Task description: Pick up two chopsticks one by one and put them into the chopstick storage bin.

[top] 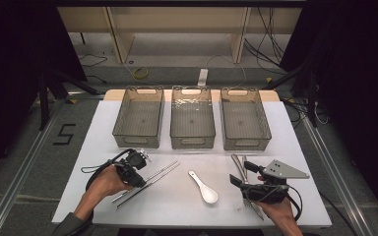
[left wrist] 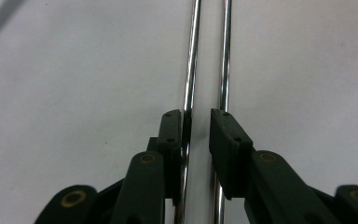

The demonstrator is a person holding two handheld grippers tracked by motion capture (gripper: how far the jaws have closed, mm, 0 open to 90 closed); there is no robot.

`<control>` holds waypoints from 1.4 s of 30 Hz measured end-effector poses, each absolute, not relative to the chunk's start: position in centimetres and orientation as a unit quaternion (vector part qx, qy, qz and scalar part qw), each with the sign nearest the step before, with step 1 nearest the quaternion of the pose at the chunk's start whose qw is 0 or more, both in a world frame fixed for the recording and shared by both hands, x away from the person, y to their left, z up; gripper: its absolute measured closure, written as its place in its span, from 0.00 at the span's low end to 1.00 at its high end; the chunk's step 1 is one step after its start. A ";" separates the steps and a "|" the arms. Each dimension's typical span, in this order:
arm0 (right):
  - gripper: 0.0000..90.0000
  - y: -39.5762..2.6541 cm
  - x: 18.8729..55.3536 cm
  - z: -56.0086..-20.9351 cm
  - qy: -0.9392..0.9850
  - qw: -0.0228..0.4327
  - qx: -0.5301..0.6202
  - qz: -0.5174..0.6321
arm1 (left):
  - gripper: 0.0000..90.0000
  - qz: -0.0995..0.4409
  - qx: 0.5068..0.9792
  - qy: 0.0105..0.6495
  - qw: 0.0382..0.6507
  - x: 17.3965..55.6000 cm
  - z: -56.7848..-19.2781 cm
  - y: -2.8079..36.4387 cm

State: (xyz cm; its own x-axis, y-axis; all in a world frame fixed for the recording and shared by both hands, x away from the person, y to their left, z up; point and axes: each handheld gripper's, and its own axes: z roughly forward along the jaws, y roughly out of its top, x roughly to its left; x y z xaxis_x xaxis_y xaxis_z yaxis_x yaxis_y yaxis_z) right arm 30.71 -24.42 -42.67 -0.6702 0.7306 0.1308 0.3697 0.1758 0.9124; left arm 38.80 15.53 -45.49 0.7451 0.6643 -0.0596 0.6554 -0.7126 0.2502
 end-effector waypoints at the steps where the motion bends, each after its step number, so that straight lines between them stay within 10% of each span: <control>1: 0.32 -24.4 30.7 -42.7 0.747 0.171 0.368 0.526 | 0.85 0.019 0.927 0.354 0.124 38.8 -45.5 15.5; 42: 0.33 -24.9 30.7 -42.6 0.745 0.175 0.372 0.526 | 0.94 0.077 0.933 0.311 0.163 37.9 -42.2 16.7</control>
State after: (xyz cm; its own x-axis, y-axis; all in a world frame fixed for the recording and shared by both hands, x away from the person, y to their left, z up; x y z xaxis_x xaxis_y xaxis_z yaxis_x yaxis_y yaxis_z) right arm 30.73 -24.89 -42.57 -0.6620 0.7381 0.1299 0.3694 0.1705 0.9135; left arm 37.94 16.67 -42.17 0.7943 0.6060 0.0427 0.5559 -0.7533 0.3515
